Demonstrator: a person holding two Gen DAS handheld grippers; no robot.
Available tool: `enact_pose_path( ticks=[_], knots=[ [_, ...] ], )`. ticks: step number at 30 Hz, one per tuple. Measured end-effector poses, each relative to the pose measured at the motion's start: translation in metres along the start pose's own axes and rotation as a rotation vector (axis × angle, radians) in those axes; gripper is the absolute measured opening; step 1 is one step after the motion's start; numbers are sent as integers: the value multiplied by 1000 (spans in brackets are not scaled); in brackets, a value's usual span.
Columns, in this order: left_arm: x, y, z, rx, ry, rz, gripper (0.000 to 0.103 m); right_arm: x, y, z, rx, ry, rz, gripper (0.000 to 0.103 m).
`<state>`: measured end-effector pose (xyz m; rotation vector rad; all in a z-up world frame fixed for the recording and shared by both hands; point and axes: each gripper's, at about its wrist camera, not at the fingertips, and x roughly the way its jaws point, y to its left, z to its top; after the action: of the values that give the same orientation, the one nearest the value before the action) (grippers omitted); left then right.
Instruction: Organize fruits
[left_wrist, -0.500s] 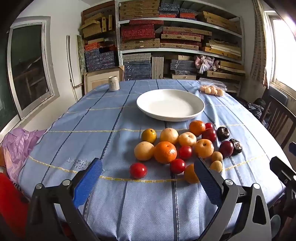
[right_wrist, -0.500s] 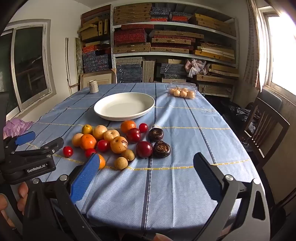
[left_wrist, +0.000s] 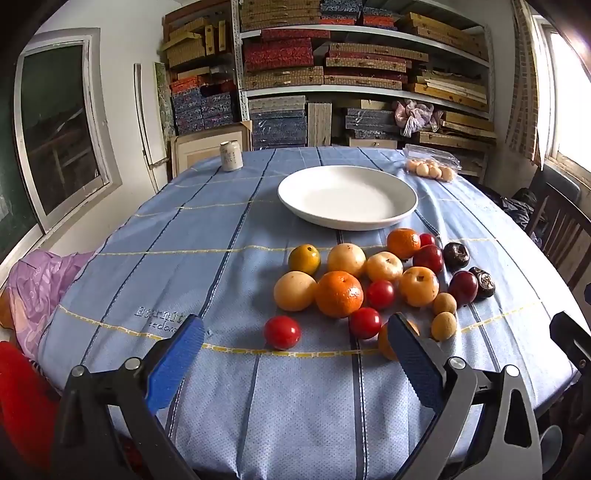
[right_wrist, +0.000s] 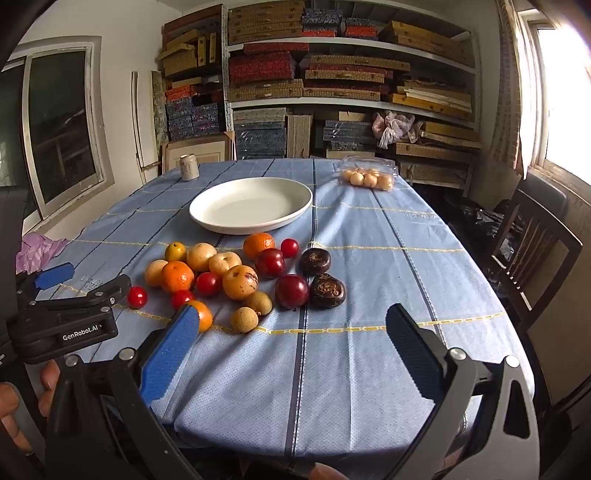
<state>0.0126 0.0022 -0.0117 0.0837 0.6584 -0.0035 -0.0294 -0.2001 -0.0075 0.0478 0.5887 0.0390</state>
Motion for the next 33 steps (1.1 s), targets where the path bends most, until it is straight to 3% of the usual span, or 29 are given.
enact_pose_path(
  ticks=[33],
  knots=[
    [12, 7, -2, -11, 27, 10, 100, 8, 7, -1, -24, 7, 5, 99]
  ],
)
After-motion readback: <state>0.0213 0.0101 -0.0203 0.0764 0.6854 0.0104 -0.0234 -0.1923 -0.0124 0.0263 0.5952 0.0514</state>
